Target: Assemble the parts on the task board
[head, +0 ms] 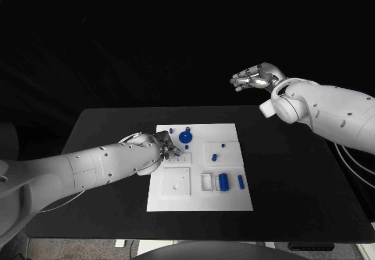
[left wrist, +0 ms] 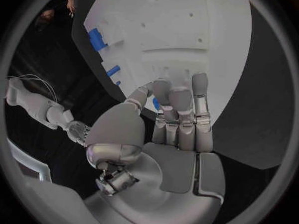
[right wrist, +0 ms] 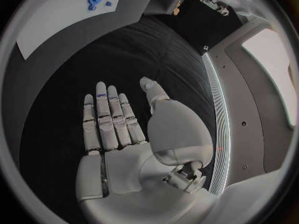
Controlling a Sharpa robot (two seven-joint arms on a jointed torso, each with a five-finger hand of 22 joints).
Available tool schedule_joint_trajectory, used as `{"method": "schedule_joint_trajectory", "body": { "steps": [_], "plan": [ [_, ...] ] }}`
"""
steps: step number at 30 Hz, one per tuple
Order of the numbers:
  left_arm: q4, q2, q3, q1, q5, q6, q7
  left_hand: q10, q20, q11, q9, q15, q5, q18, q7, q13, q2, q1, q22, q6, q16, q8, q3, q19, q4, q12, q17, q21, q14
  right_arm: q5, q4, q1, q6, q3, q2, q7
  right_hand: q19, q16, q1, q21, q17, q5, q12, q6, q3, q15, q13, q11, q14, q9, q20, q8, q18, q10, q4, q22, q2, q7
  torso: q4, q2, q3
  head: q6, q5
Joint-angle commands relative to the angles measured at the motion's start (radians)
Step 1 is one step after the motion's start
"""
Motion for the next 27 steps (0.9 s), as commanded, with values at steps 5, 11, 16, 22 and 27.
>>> {"method": "schedule_joint_trajectory", "body": {
  "steps": [5, 11, 16, 22, 27],
  "plan": [
    [-0.005, 0.006, 0.001, -0.005, -0.017, 0.048, -0.008, -0.002, -0.001, -0.055, 0.003, -0.031, -0.012, 0.001, -0.105, -0.001, 0.019, 0.009, 0.006, 0.145, 0.001, 0.003, 0.033, 0.005, -0.032, 0.002, -0.002, -0.011, -0.034, -0.010, 0.004, 0.000, 0.020, 0.001, 0.000, 0.002, -0.010, -0.006, -0.003, -0.004, -0.001, 0.011, -0.004, -0.006, -0.002, 0.000, -0.001, -0.001, -0.004, 0.001, 0.001, -0.001, 0.009, -0.006, -0.001, -0.001, 0.001, 0.002, 0.0012, 0.001, -0.0008, -0.002, -0.003],
    [-0.011, 0.009, 0.001, -0.007, -0.018, 0.067, -0.014, -0.002, 0.000, -0.054, 0.003, -0.030, -0.015, 0.001, -0.104, -0.002, 0.020, 0.011, 0.022, 0.146, 0.001, 0.003, 0.028, 0.011, -0.027, 0.003, -0.003, -0.028, -0.034, -0.010, 0.007, 0.000, 0.022, 0.001, 0.000, 0.001, -0.011, -0.006, -0.008, -0.004, -0.001, 0.015, -0.005, -0.006, -0.003, 0.000, -0.001, 0.000, -0.005, 0.001, 0.001, -0.001, 0.009, -0.007, 0.004, -0.001, 0.002, 0.002, 0.0018, 0.001, -0.0010, -0.004, -0.005],
    [-0.013, 0.010, 0.001, -0.007, -0.018, 0.084, -0.018, -0.002, -0.001, -0.054, 0.004, -0.030, -0.019, -0.002, -0.105, -0.002, 0.021, 0.011, 0.041, 0.146, 0.002, 0.003, 0.027, 0.017, -0.023, 0.005, -0.002, -0.046, -0.035, -0.010, 0.010, 0.000, 0.024, 0.001, -0.001, 0.001, -0.015, -0.006, -0.008, -0.004, -0.001, 0.017, -0.005, -0.007, -0.006, 0.001, -0.001, 0.000, -0.007, 0.001, 0.002, -0.001, 0.009, -0.008, 0.008, -0.001, 0.001, 0.002, 0.0019, 0.001, -0.0006, -0.005, -0.006],
    [-0.014, 0.013, 0.001, -0.008, -0.024, 0.102, -0.023, -0.002, -0.001, -0.054, 0.004, -0.030, -0.030, -0.002, -0.106, -0.001, 0.022, 0.011, 0.046, 0.148, 0.003, 0.003, 0.024, 0.020, -0.021, 0.005, -0.002, -0.052, -0.035, -0.010, 0.013, 0.000, 0.025, 0.001, 0.000, 0.001, -0.016, -0.006, -0.008, -0.004, -0.001, 0.018, -0.004, -0.006, -0.007, 0.001, -0.001, 0.000, -0.007, 0.001, 0.002, -0.001, 0.009, -0.009, 0.010, -0.001, 0.001, 0.002, 0.0012, 0.001, -0.0004, -0.006, -0.006],
    [-0.018, 0.015, 0.001, -0.008, -0.030, 0.103, -0.027, -0.002, 0.000, -0.053, 0.002, -0.029, -0.171, -0.004, -0.105, -0.002, 0.045, 0.025, 0.053, 0.142, 0.002, 0.002, 0.008, 0.023, -0.002, 0.004, -0.003, -0.063, -0.035, -0.010, 0.015, 0.000, 0.025, 0.001, 0.000, 0.002, -0.018, -0.006, -0.007, -0.004, -0.001, 0.019, -0.005, -0.009, -0.010, 0.002, -0.001, 0.001, -0.009, 0.001, 0.003, -0.001, 0.009, -0.010, 0.014, -0.001, 0.001, 0.003, 0.0008, 0.000, -0.0008, -0.007, -0.006]
  ]
}}
